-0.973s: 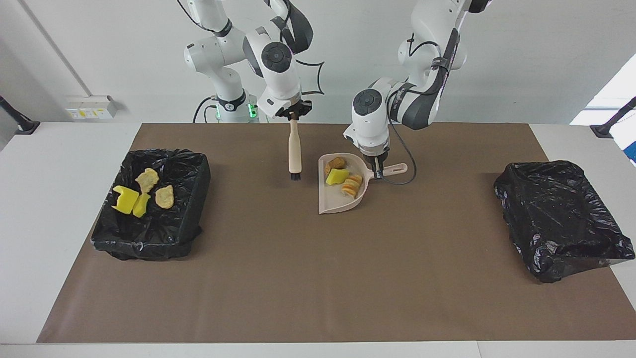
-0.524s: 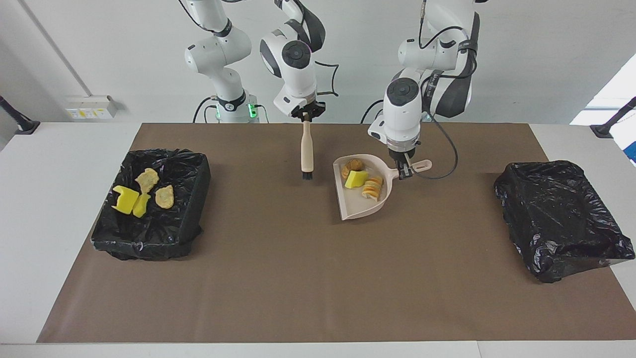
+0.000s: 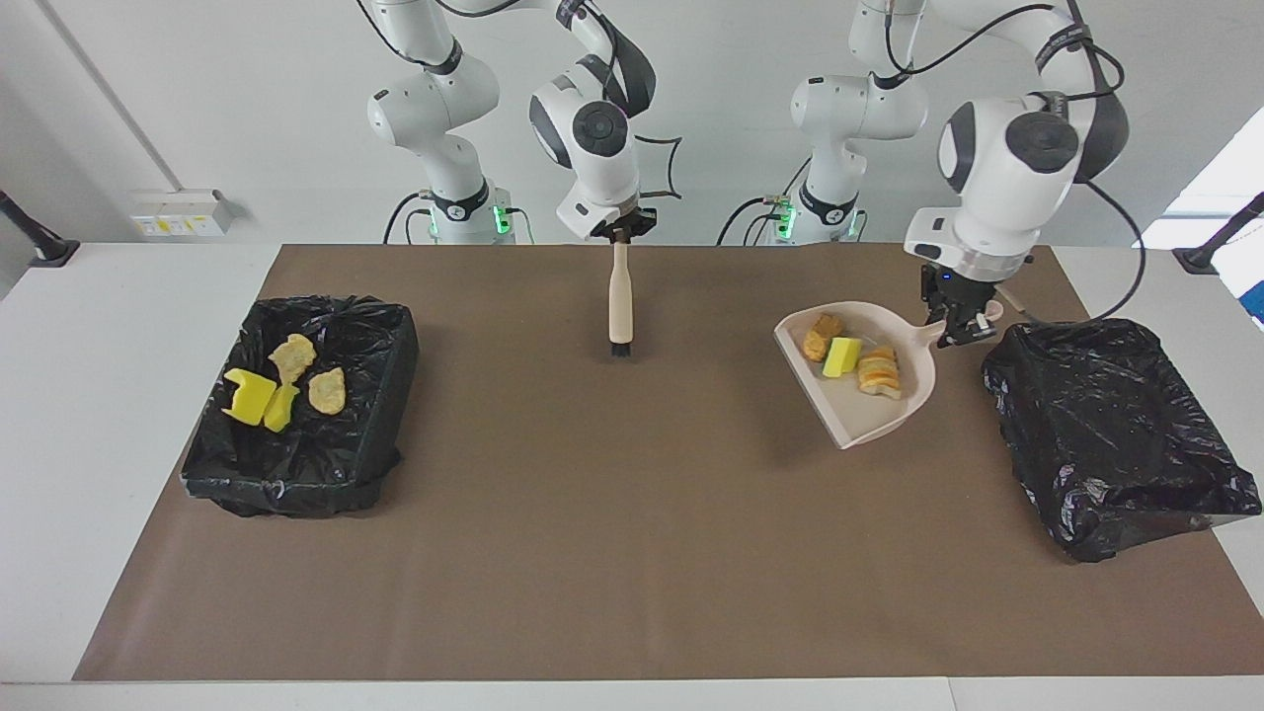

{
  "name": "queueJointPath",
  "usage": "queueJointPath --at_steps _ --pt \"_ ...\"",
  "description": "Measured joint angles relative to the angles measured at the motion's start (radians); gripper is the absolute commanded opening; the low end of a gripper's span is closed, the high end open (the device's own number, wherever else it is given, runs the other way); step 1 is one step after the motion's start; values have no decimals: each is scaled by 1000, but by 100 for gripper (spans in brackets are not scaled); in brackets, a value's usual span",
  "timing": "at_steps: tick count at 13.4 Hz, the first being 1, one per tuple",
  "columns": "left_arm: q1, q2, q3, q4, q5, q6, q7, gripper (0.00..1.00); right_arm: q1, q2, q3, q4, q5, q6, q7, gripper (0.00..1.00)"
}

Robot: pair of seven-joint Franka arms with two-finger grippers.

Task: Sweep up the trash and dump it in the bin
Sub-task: 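Carry the dustpan to the other bin and tip it with the left gripper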

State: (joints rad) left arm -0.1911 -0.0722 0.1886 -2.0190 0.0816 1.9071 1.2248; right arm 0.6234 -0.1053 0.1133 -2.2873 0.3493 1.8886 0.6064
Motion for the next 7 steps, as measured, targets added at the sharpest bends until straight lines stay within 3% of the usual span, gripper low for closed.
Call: queueJointPath --at_steps 3,7 --pt "2 -3 212 19 -61 22 188 0 0 1 0 -26 0 39 0 7" --pt "2 42 390 87 -92 140 444 0 3 8 0 -46 2 91 0 10"
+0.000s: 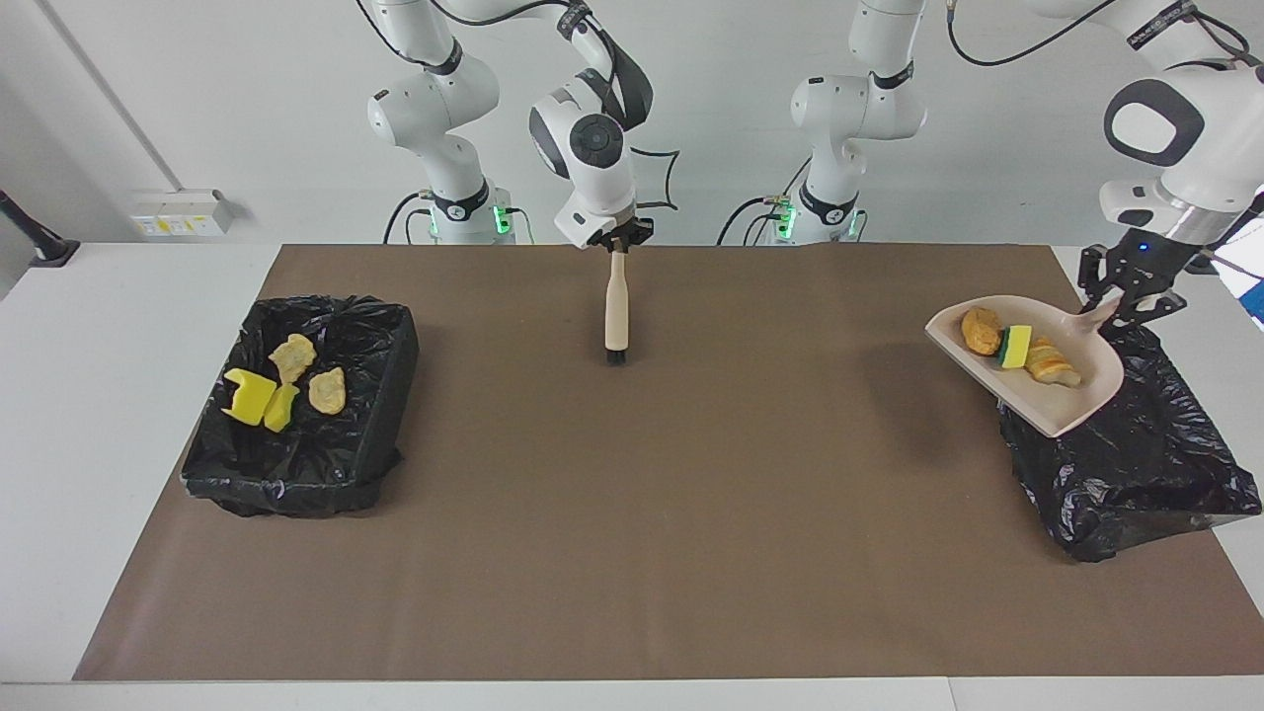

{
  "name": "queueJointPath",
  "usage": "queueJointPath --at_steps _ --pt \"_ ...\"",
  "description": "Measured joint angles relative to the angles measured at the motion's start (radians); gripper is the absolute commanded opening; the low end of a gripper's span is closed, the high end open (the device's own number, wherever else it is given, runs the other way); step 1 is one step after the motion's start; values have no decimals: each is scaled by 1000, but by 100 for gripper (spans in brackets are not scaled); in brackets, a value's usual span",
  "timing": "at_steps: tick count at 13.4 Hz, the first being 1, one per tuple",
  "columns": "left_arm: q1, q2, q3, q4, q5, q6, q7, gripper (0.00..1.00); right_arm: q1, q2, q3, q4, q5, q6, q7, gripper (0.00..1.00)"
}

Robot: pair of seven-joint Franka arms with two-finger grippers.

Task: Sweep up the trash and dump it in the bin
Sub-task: 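Carry the dustpan to the other bin and tip it with the left gripper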

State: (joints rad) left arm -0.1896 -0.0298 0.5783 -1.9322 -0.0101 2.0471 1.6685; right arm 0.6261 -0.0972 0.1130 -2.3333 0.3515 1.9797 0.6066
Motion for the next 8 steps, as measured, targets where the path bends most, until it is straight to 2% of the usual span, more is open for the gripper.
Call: queueJointPath --at_steps 3,4,6,8 --pt "9 156 71 166 -37 10 184 0 36 30 1 -3 1 61 19 11" --pt "24 206 78 207 -41 35 240 0 44 36 1 -3 1 70 20 16" --pt "50 284 87 268 -27 100 312 0 48 37 1 -3 1 72 20 34" --pt "57 320 97 301 37 136 320 0 48 40 1 -6 1 72 20 44"
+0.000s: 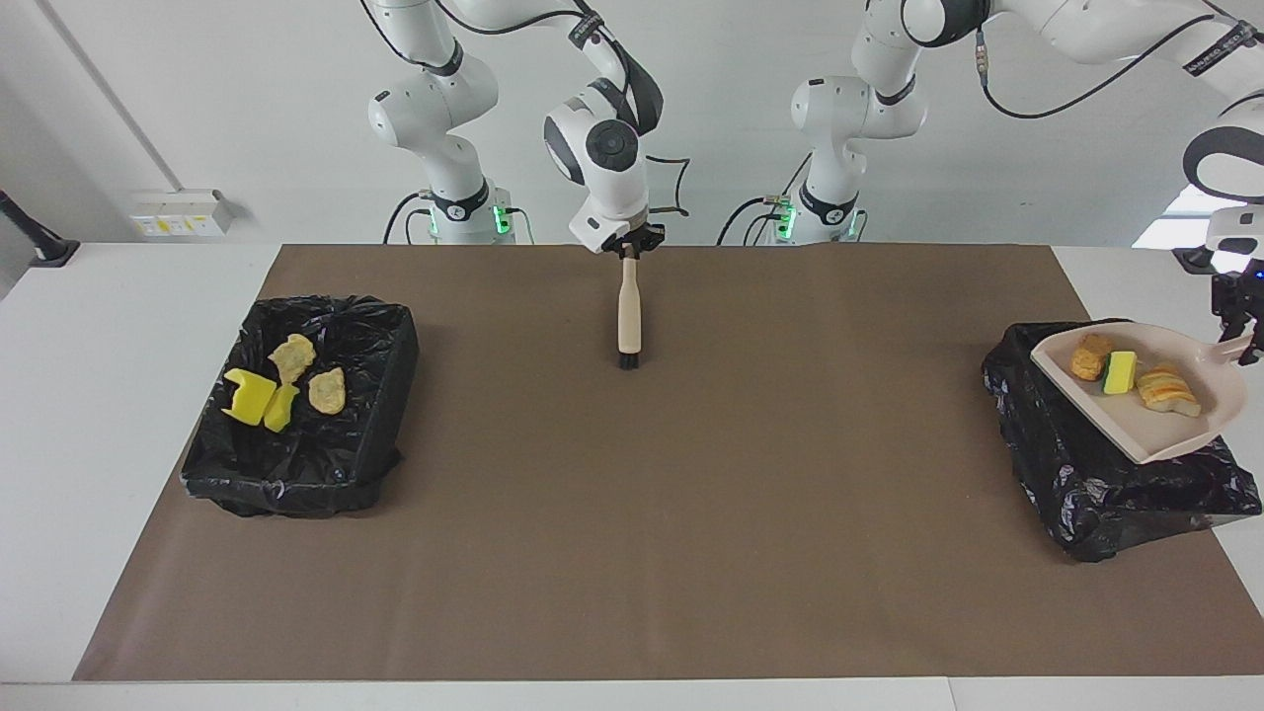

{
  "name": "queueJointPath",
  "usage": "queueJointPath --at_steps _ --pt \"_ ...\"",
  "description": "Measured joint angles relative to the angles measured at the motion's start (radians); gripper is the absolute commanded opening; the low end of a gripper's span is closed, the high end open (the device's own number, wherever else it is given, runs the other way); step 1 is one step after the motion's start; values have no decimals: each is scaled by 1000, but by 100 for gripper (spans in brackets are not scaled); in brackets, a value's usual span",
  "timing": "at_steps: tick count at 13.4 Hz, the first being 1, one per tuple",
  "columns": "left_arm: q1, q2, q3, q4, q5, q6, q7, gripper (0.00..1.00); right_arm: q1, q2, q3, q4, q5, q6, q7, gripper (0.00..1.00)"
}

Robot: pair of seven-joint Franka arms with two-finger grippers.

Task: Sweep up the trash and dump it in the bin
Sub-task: 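Carry the dustpan to the other bin and tip it with the left gripper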

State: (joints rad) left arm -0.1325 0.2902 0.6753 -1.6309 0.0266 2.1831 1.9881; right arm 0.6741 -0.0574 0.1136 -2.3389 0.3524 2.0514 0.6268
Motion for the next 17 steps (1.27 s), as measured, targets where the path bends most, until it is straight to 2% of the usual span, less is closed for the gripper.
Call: queueJointPath --at_steps 3,5,6,7,8,11,14,17 --pt "0 11 3 13 166 2 0 0 0 8 0 -4 0 0 0 54" --pt "0 10 7 16 260 2 -1 0 0 10 0 -4 0 0 0 67" --pt "0 11 12 16 294 2 -1 0 0 11 0 -4 0 0 0 79" --pt "0 10 17 16 331 2 -1 0 0 11 0 -2 0 0 0 95" --pt "0 11 20 16 378 3 -4 0 0 11 0 3 0 0 0 100" --pt "-7 23 18 16 527 4 -91 0 0 11 -1 29 -1 0 0 100" --pt "-12 55 17 20 556 5 -125 0 -14 7 -12 66 -22 -4 0 100" --pt "-8 73 21 74 573 -8 -133 0 -86 -26 -19 108 -80 -62 0 100"
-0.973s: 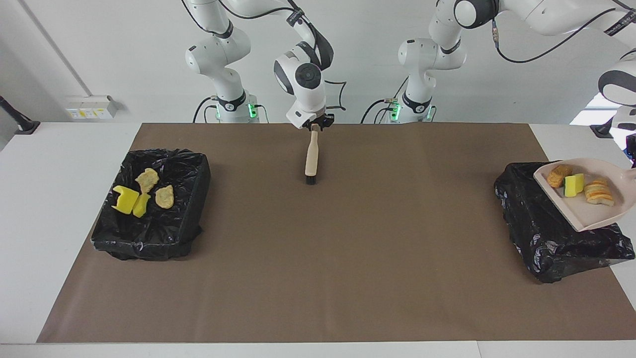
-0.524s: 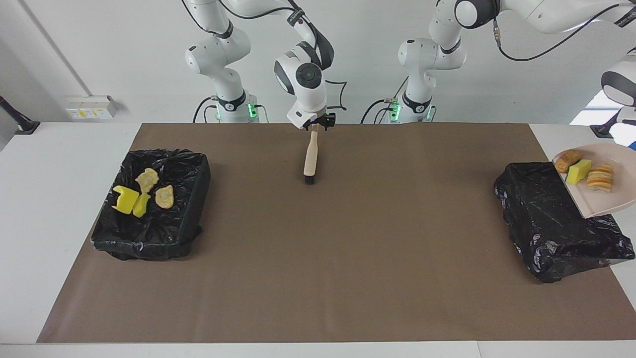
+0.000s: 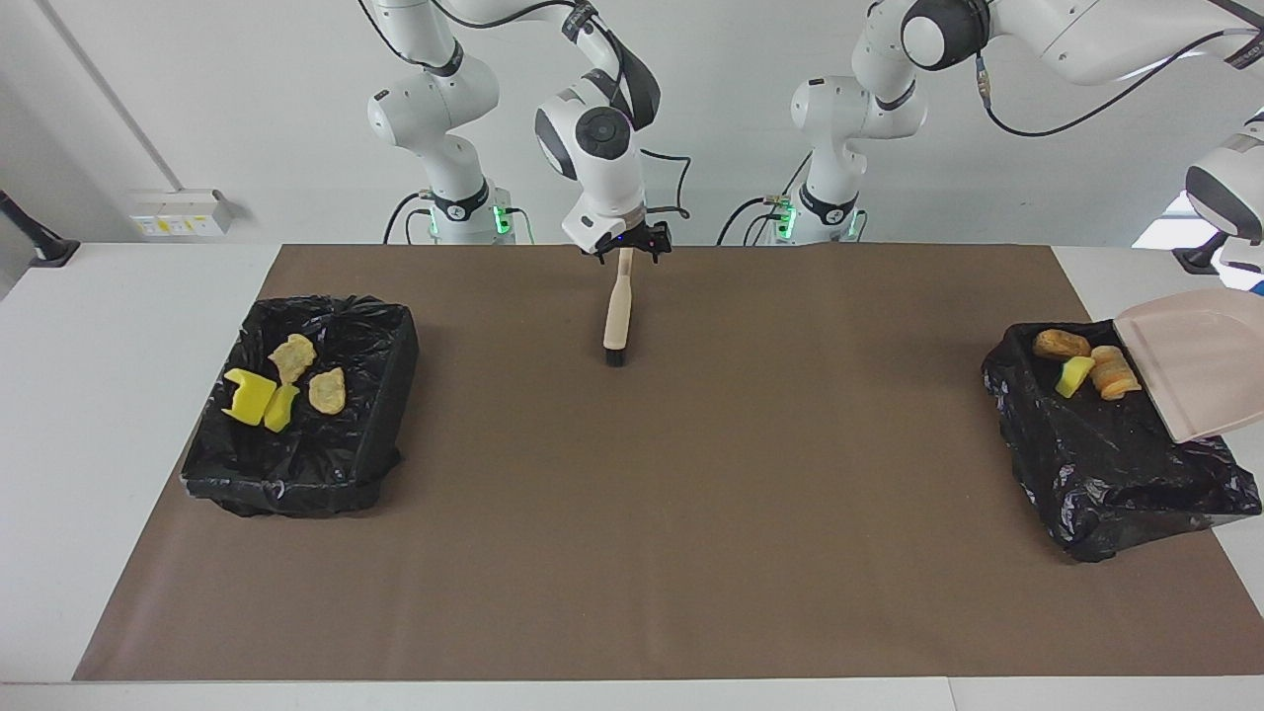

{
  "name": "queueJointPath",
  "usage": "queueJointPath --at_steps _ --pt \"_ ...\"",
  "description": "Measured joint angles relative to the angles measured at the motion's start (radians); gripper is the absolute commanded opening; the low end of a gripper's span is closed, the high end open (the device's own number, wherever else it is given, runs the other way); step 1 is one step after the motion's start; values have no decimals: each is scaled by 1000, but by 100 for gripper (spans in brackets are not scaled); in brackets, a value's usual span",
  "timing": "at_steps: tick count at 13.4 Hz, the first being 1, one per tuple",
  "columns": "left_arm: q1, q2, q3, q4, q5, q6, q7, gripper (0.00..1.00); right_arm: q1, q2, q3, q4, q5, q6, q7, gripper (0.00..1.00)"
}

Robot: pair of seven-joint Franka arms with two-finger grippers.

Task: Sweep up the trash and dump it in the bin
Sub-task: 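Carry the dustpan to the other bin and tip it with the left gripper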

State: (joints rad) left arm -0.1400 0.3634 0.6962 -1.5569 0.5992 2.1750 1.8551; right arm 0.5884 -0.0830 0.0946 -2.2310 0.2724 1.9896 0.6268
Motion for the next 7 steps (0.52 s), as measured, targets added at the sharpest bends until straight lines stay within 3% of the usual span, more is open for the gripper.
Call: queueJointPath --at_steps 3,7 --pt "0 -8 2 58 -15 -59 -6 0 -88 -47 -2 47 -90 -143 -22 100" --pt "-5 -46 -24 72 -216 -116 -7 0 -238 -115 -6 90 -144 -242 -152 100"
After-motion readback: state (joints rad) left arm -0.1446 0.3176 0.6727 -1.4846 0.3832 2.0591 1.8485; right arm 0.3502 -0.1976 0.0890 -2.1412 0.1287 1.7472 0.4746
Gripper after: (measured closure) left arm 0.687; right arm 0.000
